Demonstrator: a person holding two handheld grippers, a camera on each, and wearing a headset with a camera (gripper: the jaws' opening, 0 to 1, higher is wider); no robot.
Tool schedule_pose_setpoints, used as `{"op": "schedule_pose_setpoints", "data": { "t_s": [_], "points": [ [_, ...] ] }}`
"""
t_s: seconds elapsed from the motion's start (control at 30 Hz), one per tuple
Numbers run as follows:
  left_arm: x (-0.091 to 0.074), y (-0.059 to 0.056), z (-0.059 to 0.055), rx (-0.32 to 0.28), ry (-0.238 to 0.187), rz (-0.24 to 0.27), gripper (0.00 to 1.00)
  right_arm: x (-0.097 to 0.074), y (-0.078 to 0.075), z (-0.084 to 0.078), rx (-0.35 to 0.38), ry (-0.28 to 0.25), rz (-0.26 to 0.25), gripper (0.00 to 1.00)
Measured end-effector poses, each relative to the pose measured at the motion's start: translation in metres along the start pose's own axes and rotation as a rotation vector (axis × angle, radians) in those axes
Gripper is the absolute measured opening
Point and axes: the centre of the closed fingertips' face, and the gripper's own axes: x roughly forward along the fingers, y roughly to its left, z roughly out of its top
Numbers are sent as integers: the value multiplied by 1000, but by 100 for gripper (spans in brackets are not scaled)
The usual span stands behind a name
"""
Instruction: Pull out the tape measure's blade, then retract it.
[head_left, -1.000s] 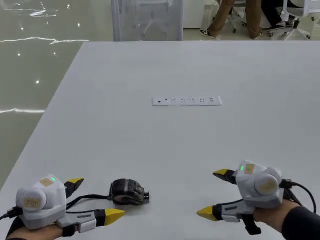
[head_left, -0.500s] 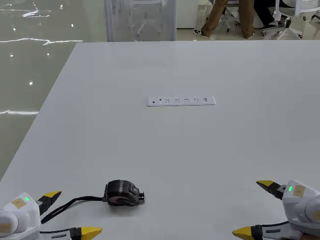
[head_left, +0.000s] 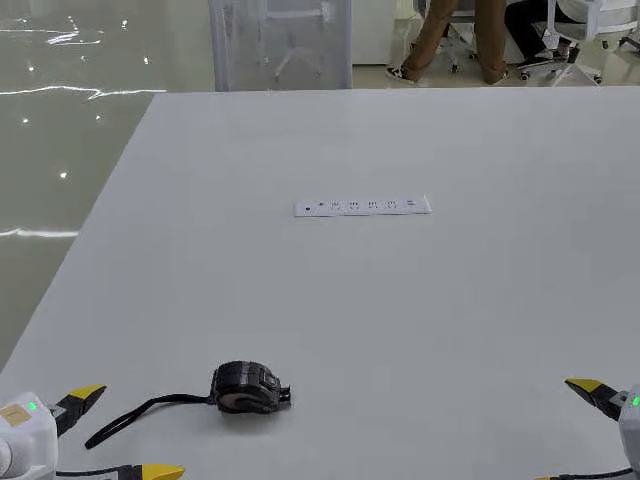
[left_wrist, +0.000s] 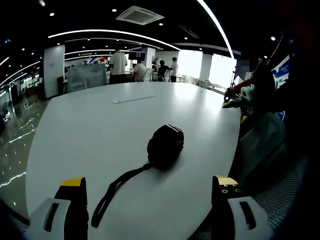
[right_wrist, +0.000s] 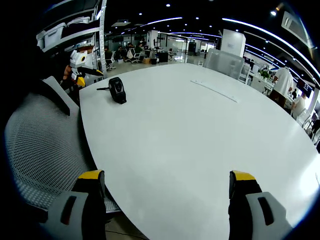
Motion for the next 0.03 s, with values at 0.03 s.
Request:
{"op": "schedule_pose_setpoints", "data": {
  "t_s": [0.03],
  "points": [
    [0, -1, 0, -4, -1, -3, 100, 0, 0, 0, -2, -1, 0, 100]
  ]
}}
